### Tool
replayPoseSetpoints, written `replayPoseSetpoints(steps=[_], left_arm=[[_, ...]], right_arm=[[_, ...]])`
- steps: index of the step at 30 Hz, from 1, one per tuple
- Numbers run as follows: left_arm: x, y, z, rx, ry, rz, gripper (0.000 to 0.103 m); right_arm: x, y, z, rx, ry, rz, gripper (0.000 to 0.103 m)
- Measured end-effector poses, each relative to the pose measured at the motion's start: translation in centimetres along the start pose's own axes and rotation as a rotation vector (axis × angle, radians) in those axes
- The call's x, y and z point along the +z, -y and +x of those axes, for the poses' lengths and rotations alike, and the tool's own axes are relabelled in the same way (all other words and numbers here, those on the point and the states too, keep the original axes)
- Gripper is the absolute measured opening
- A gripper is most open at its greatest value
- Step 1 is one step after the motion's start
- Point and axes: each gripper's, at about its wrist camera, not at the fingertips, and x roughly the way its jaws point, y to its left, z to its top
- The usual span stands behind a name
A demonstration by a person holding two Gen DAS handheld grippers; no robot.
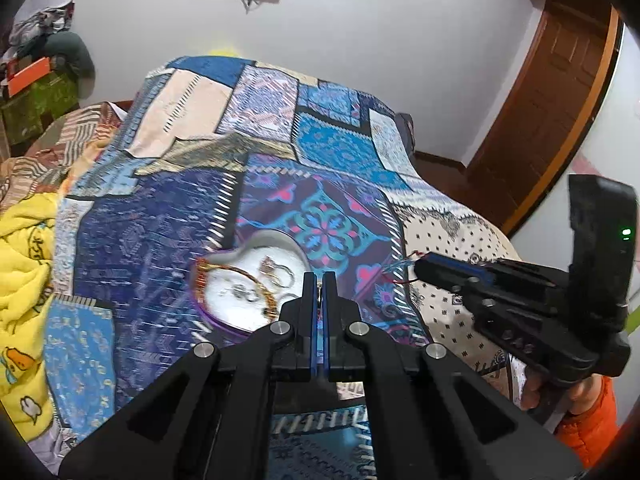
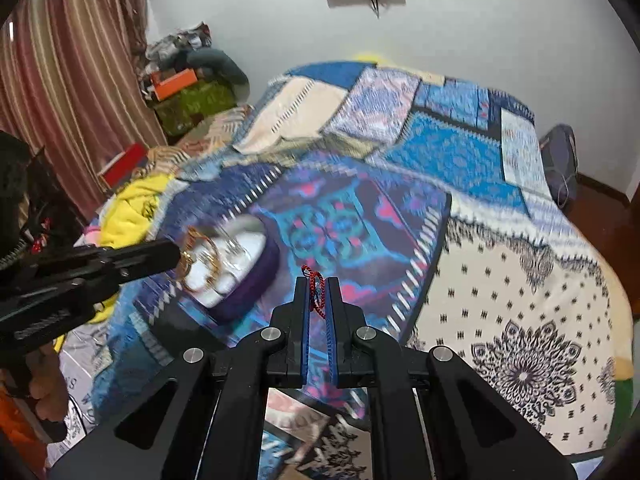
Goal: Organize jewelry
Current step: 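Carry the gold ring and red beaded piece in both tools toward the heart tin, then lower both tools over the tin and open them to drop the pieces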
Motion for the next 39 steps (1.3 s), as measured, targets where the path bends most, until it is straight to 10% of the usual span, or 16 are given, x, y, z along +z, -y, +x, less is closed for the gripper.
replayPoseSetpoints(steps=[21, 26, 31, 39], left_arm=[[1.4, -5.4, -1.3, 0.032, 0.058, -0.063, 0.000], [0.7, -5.5, 0.1, 0.017, 0.030, -0.054, 0.000], [0.3, -5.3, 1.1, 0.012, 0.016, -0.050, 0.000], [-0.2, -5.4, 2.0, 0.007, -0.002, -0.055, 0.000]], right_arm=[[3.0, -3.7, 1.2, 0.063, 0.084, -0.034, 0.006], [1.7, -1.2, 1.5, 0.002, 0.023, -0.015, 0.010], [-0.1, 1.6, 2.3, -0.055, -0.059, 0.033, 0.038], [-2.3, 1.2, 6.0, -0.027, -0.195, 0.019, 0.038]])
